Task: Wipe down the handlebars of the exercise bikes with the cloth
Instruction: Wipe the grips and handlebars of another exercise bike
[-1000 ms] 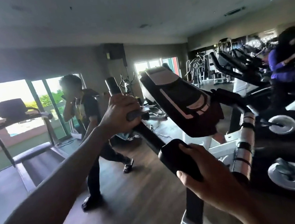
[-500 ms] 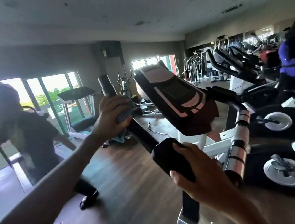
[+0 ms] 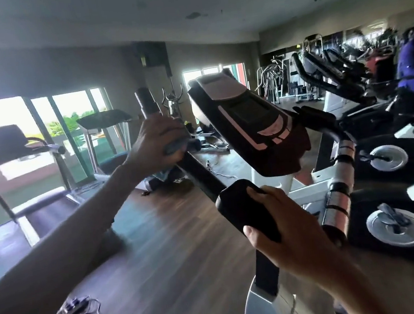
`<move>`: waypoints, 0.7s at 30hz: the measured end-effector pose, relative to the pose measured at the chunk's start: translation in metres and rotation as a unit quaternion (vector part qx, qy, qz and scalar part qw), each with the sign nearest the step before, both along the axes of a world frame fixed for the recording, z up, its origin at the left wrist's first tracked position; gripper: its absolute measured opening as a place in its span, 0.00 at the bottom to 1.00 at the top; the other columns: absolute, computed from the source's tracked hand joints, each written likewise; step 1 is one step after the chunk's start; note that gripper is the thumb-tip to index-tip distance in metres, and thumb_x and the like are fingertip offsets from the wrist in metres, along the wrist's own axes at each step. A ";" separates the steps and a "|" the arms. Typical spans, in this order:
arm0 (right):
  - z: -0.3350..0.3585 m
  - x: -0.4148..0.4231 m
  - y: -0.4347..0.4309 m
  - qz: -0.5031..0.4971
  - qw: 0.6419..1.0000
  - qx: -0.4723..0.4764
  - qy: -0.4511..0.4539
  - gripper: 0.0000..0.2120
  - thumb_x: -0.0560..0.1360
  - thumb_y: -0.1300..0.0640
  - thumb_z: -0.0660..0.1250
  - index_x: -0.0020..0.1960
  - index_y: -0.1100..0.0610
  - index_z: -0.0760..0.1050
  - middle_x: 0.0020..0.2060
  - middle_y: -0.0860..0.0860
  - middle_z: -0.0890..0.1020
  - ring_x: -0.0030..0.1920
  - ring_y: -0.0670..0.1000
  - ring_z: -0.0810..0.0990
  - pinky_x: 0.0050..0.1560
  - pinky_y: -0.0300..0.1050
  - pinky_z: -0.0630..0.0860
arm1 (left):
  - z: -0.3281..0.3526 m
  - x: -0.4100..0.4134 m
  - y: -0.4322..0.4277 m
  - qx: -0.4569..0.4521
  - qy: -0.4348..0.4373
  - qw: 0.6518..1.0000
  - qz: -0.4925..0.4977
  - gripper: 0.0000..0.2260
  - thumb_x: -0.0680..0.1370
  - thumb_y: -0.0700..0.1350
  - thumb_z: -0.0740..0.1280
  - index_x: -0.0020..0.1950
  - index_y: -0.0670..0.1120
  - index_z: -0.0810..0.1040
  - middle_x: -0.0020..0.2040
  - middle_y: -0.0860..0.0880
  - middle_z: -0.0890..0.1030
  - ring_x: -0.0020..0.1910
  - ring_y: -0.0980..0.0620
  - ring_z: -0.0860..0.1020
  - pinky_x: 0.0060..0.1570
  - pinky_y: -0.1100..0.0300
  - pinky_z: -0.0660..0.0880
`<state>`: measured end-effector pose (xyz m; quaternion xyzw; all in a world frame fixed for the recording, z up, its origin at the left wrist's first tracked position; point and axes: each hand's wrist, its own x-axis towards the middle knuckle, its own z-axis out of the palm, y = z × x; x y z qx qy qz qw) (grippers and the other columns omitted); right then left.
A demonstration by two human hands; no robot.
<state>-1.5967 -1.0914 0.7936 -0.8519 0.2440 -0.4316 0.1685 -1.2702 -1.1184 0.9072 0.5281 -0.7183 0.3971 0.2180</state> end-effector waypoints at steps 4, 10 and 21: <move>0.004 -0.001 0.003 -0.005 1.000 0.016 0.005 0.31 0.68 0.37 0.59 0.67 0.49 0.69 0.59 0.41 0.72 0.57 0.40 0.74 0.53 0.30 0.70 | -0.011 -0.001 -0.001 -0.031 -0.033 0.995 -0.085 0.14 0.77 0.52 0.66 0.54 0.46 0.84 0.54 0.47 0.83 0.57 0.47 0.78 0.74 0.56 0.56; 0.025 0.006 0.008 -0.047 0.997 0.050 0.046 0.24 0.67 0.35 0.63 0.58 0.44 0.66 0.51 0.41 0.73 0.48 0.43 0.76 0.47 0.43 0.73 | 0.033 0.006 -0.003 -0.043 -0.122 0.986 -0.101 0.12 0.75 0.51 0.68 0.52 0.45 0.84 0.49 0.47 0.84 0.48 0.46 0.80 0.71 0.57 0.57; 0.033 0.017 0.005 -0.021 0.998 0.056 0.032 0.24 0.71 0.42 0.69 0.64 0.41 0.66 0.61 0.35 0.72 0.58 0.38 0.74 0.56 0.40 0.70 | 0.007 0.008 -0.001 -0.023 -0.072 0.992 -0.101 0.16 0.79 0.55 0.64 0.57 0.46 0.83 0.54 0.47 0.83 0.56 0.47 0.78 0.76 0.51 0.54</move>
